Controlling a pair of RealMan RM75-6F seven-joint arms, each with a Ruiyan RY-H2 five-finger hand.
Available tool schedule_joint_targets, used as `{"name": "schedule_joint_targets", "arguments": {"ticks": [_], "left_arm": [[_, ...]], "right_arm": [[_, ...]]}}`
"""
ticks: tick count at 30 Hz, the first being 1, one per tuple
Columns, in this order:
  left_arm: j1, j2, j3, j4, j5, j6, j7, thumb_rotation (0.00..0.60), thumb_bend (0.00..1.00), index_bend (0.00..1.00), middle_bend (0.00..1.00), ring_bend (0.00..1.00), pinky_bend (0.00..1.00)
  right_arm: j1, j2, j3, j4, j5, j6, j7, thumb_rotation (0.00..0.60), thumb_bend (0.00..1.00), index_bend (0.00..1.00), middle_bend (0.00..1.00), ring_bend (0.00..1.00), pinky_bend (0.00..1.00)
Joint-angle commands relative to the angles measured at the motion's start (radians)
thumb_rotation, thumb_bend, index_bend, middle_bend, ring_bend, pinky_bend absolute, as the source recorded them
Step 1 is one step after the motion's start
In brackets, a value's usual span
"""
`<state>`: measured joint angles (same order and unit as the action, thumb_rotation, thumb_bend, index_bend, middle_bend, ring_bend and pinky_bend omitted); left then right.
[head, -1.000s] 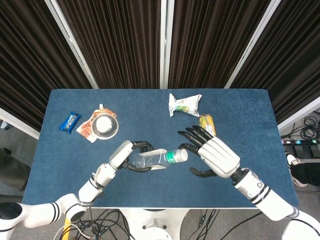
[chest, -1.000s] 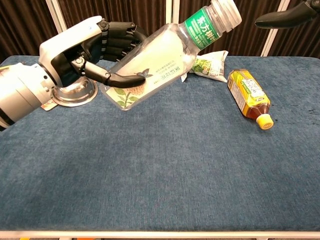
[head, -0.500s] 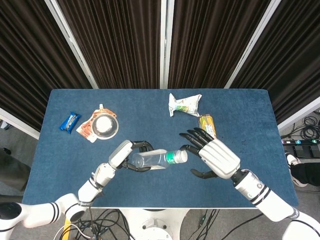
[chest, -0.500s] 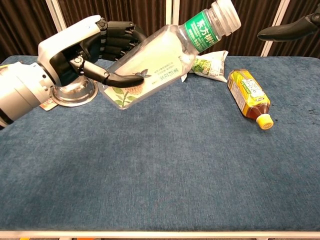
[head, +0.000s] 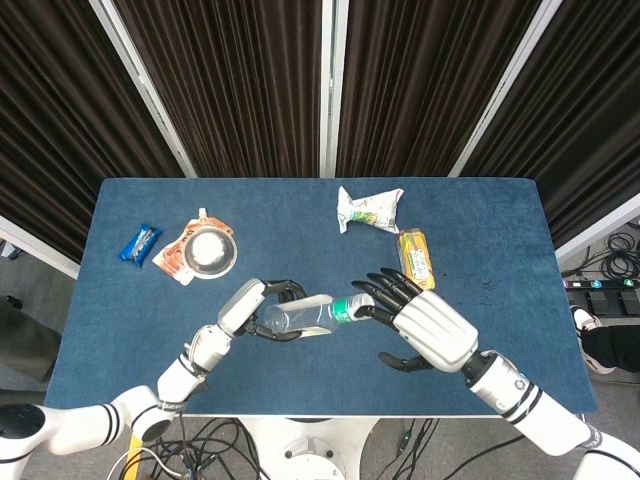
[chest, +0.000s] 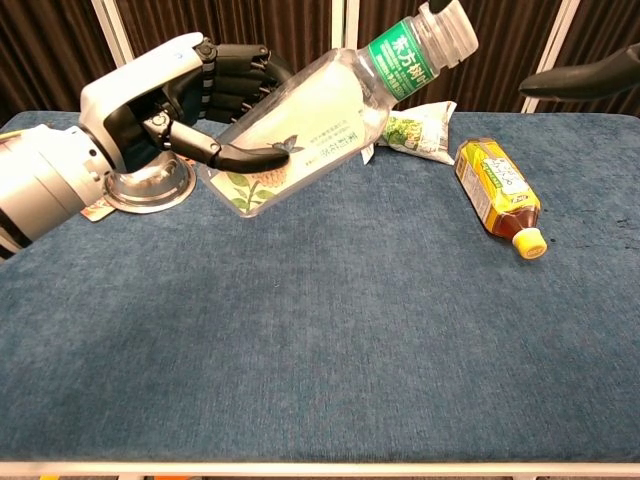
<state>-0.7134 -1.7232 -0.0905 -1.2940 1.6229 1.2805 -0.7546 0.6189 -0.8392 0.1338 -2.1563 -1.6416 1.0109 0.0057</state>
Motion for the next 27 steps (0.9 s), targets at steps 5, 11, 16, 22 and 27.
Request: {"name": "schedule_joint_targets", "arguments": {"ticks": [5, 11, 16, 22, 27], "left_arm": [[0.000, 0.000, 0.005, -0.007, 0.009, 0.005, 0.009, 0.600, 0.38, 0.62, 0.60, 0.52, 0.58], [0.001, 0.005, 0.002, -0.014, 0.010, 0.012, 0.012, 0.600, 0.38, 0.62, 0.60, 0.52, 0.58], [0.002, 0.009, 0.001, -0.018, 0.009, 0.014, 0.015, 0.600, 0.38, 0.62, 0.60, 0.52, 0.58], [0.001, 0.009, 0.000, -0.018, 0.004, 0.009, 0.015, 0.600, 0.38, 0.62, 0.60, 0.52, 0.58], [0.001, 0.004, 0.001, -0.011, 0.000, 0.003, 0.011, 0.600, 0.38, 0.62, 0.60, 0.52, 0.58]], "right_arm": [[0.001, -0.019, 0.027, 0.030, 0.034, 0.029, 0.007, 0.547, 0.20, 0.27, 0.06, 0.00, 0.00], [0.010, -0.026, 0.031, 0.050, 0.095, -0.002, -0.004, 0.547, 0.20, 0.27, 0.06, 0.00, 0.00], [0.018, -0.030, 0.023, 0.055, 0.109, -0.028, -0.012, 0.547, 0.20, 0.27, 0.06, 0.00, 0.00], [0.018, -0.032, 0.020, 0.049, 0.095, -0.027, -0.008, 0.547, 0.21, 0.27, 0.06, 0.00, 0.00], [0.014, -0.023, 0.015, 0.040, 0.074, -0.019, 0.003, 0.547, 0.20, 0.27, 0.06, 0.00, 0.00]]}}
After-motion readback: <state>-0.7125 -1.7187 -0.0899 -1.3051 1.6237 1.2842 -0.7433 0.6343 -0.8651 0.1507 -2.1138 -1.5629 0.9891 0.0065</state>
